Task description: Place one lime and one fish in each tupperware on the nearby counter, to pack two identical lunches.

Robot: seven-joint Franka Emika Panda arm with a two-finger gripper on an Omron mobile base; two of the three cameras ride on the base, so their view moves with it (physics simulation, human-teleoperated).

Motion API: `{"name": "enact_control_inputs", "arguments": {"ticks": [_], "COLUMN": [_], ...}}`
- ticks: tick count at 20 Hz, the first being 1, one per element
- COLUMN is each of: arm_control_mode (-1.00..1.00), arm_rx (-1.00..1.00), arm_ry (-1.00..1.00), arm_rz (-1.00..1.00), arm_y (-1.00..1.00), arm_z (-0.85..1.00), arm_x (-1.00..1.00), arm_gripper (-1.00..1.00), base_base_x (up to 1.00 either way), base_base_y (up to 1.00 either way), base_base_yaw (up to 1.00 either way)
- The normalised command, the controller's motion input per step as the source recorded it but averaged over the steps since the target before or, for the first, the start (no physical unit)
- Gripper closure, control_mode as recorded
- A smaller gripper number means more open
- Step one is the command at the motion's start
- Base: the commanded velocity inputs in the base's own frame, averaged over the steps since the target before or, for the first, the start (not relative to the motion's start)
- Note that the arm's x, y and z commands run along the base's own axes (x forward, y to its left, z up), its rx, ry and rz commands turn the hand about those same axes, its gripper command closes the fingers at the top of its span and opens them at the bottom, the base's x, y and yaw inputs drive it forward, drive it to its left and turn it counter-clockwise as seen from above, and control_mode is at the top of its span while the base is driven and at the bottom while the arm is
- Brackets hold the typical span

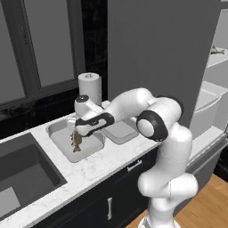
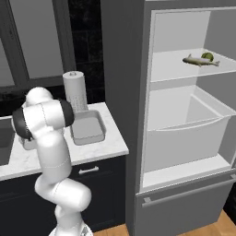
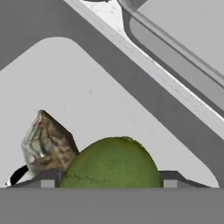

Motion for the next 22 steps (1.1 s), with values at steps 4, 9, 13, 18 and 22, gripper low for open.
{"name": "enact_control_inputs", "arguments": {"ticks": [4,9,13,18,22], "arm_control_mode": [-1.0,-1.0,-1.0,-1.0,-1.0], "arm_rx": [0.0,0.01,0.08,0.05,0.01], "arm_ry": [0.0,0.0,-0.03,-0.1,-0.11], "arm_rz": [-0.03,-0.02,0.0,0.0,0.0], "arm_y": [0.0,-0.11,-0.71,-0.87,-0.76], "arm_z": [0.37,0.65,0.41,0.15,0.06], "arm_x": [0.0,-0.14,-0.99,-1.0,-1.0], "arm_gripper": [-1.0,-1.0,-1.0,-1.0,-1.0], "base_base_x": [0.0,0.0,0.0,0.0,0.0], "base_base_y": [0.0,0.0,0.0,0.0,0.0], "base_base_yaw": [0.0,0.0,0.0,0.0,0.0]}}
